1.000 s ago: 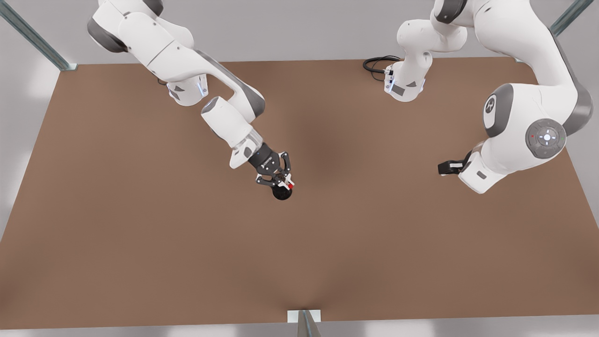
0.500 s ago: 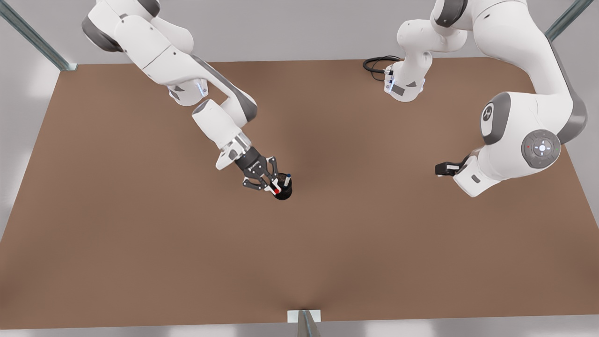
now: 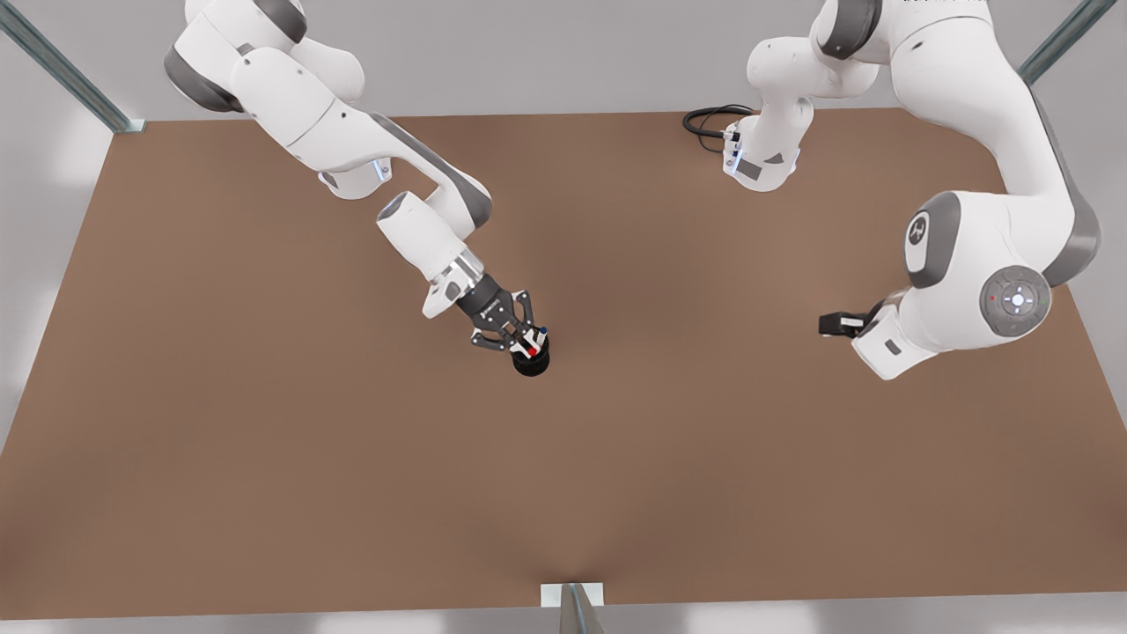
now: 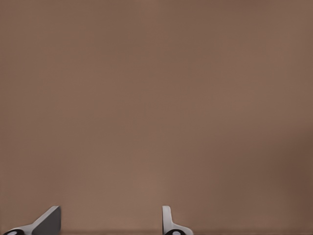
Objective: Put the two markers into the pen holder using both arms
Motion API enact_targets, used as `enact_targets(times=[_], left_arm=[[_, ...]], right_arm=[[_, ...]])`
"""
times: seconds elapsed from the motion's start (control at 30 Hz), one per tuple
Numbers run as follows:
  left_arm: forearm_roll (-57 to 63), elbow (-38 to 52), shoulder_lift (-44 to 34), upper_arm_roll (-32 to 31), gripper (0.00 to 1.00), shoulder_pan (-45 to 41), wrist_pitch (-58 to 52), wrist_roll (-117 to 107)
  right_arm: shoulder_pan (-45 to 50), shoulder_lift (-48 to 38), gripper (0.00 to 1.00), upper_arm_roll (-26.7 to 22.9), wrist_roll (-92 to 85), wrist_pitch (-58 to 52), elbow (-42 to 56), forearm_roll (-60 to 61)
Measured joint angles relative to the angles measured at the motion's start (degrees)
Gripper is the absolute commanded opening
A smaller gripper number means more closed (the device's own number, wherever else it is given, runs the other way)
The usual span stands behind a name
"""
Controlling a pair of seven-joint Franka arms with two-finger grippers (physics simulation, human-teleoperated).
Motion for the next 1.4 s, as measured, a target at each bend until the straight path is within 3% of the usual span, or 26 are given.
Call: enact_targets(times=[1.1, 1.4], left_arm=[[-1.06, -0.01, 2.79, 0.05, 1.0, 0.77, 0.22, 1.53], [-1.41, -0.01, 3.16, 0.07, 1.0, 0.75, 0.38, 1.64]], right_arm=[[2.58, 3.07, 0.22, -3.3, -0.24, 0.88, -0.23, 0.0], [3.4, -0.3, 0.21, -3.87, -0.39, 0.88, -2.16, 0.43]])
